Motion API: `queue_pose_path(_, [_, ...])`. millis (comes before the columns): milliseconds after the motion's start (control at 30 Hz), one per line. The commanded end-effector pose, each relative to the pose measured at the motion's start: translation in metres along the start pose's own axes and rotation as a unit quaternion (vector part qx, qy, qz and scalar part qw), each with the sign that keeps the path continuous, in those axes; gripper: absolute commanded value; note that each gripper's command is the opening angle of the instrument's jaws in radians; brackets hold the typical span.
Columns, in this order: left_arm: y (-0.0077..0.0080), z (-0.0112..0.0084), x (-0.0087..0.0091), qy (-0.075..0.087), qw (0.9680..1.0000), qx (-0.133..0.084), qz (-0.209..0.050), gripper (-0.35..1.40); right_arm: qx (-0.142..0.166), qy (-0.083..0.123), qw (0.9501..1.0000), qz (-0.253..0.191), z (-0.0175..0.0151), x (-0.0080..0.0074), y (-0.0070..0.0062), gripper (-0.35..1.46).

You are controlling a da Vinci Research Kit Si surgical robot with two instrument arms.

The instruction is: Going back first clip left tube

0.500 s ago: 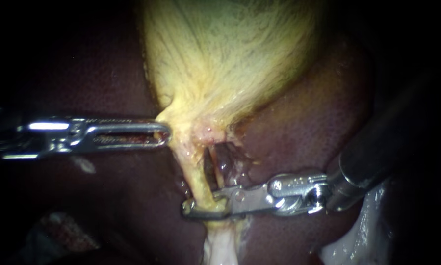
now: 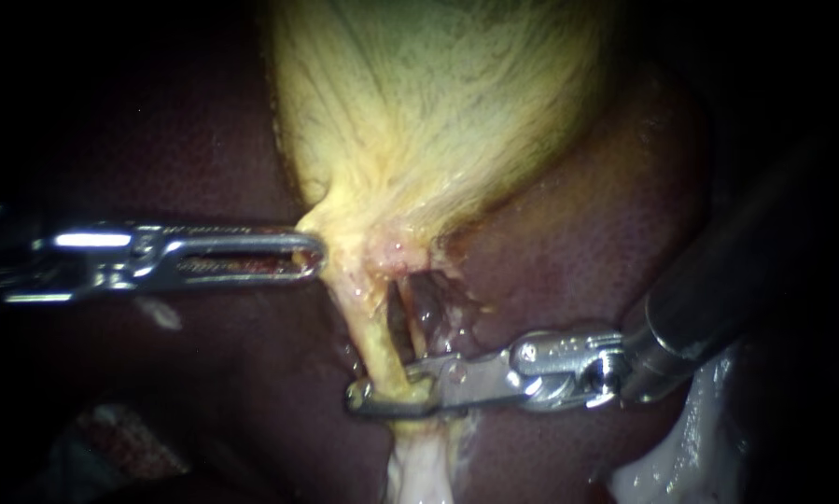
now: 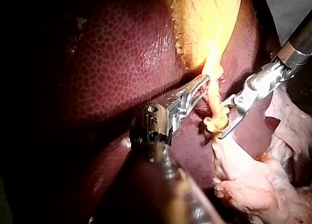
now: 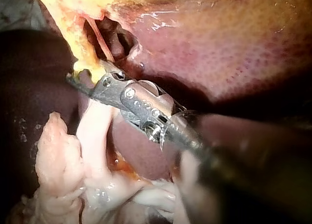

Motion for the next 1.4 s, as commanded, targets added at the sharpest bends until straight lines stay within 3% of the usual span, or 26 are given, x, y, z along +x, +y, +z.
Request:
queue_pose_path(33, [0.0,0.0,0.0,0.0,1.0,0.0,0.0,-0.35,0.0,0.003,0.9999,-0.013,-0.0001,0.0,0.0002,0.51])
queue_pose_path(200, [0.0,0.0,0.0,0.0,1.0,0.0,0.0,-0.35,-0.01,0.018,0.9978,-0.063,0.0,0.0002,0.0003,0.6])
queue_pose_path(400, [0.0,-0.0001,0.0,0.0,1.0,0.0,0.0,-0.35,-0.016,0.02,0.9945,-0.101,-0.0011,0.0007,0.0004,0.6])
queue_pose_path(800, [-0.0001,-0.0001,0.0,0.0,1.0,0.0,0.0,-0.35,-0.027,0.022,0.9928,-0.114,-0.0046,0.0008,-0.0001,0.6])
queue_pose_path(1033, [0.0,0.0,0.0,0.0,1.0,0.0,0.0,-0.35,-0.042,0.024,0.9926,-0.112,-0.009,0.0005,-0.0009,0.6])
queue_pose_path(1400, [0.0006,0.0005,0.0002,0.0,1.0,0.0,0.001,-0.35,-0.068,0.032,0.9892,-0.126,-0.0167,0.0027,-0.0016,0.6])
